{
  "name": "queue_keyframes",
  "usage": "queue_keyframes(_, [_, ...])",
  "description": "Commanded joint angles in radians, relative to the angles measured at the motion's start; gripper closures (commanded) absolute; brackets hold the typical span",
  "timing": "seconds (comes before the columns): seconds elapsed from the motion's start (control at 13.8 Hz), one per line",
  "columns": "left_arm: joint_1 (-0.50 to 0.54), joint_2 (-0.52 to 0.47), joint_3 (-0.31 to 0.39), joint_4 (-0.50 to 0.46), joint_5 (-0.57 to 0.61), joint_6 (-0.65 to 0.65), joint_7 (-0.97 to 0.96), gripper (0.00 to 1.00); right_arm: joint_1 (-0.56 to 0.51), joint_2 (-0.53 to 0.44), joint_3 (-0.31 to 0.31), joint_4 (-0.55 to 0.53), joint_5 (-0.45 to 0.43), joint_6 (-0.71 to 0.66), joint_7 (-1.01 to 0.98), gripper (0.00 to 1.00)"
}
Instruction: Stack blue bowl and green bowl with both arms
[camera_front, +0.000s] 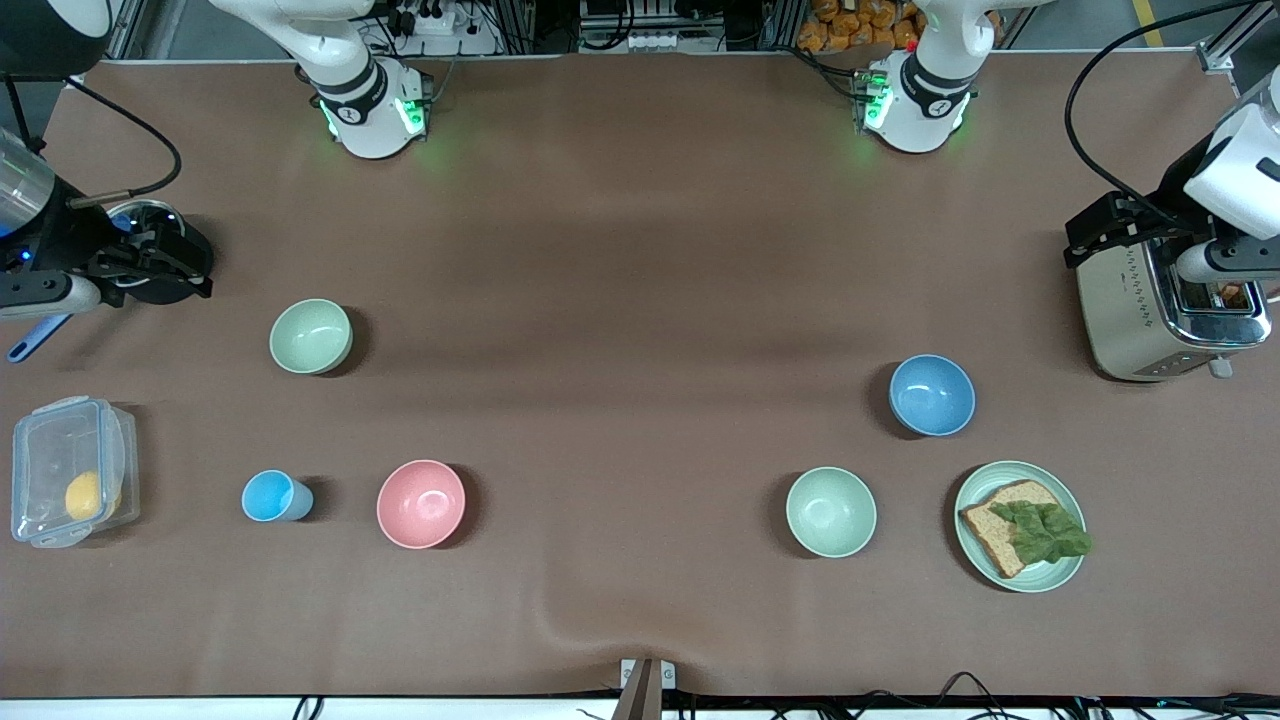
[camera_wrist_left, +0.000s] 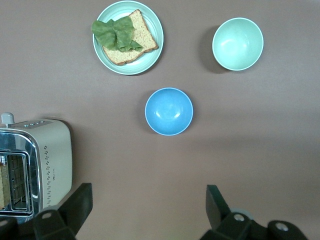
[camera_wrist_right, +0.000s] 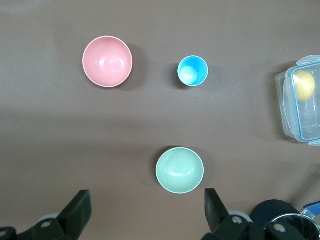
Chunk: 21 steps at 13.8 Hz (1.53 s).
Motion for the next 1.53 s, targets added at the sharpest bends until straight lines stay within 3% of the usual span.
queue_keyframes(0.0, [0.004,0.005,-0.004,0.007,0.004,0.006,-0.006,0.0,-0.001,0.01,0.002,0.023,0.01,-0.011,-0.007,0.0])
queue_keyframes(0.29, [0.0,0.016,-0.004,0.012,0.029,0.005,-0.001,0.0,-0.002,0.013,0.002,0.021,0.015,-0.01,-0.007,0.0])
queue_keyframes(0.58, [0.007,0.046,-0.004,0.012,0.098,0.005,0.055,0.0,-0.014,0.079,-0.001,0.023,0.015,-0.016,-0.017,0.0])
queue_keyframes(0.87, [0.01,0.172,-0.003,0.021,0.076,0.006,0.028,0.0,-0.048,0.155,-0.005,0.017,0.013,-0.022,-0.024,0.0])
queue_keyframes(1.23, [0.081,0.347,-0.003,0.007,0.089,0.064,0.042,0.0,-0.126,0.162,-0.004,-0.048,0.015,-0.05,-0.046,0.0])
queue_keyframes(1.45, [0.104,0.402,-0.003,-0.042,0.087,0.164,0.042,0.0,-0.166,0.142,-0.004,-0.175,0.027,0.068,-0.113,0.0])
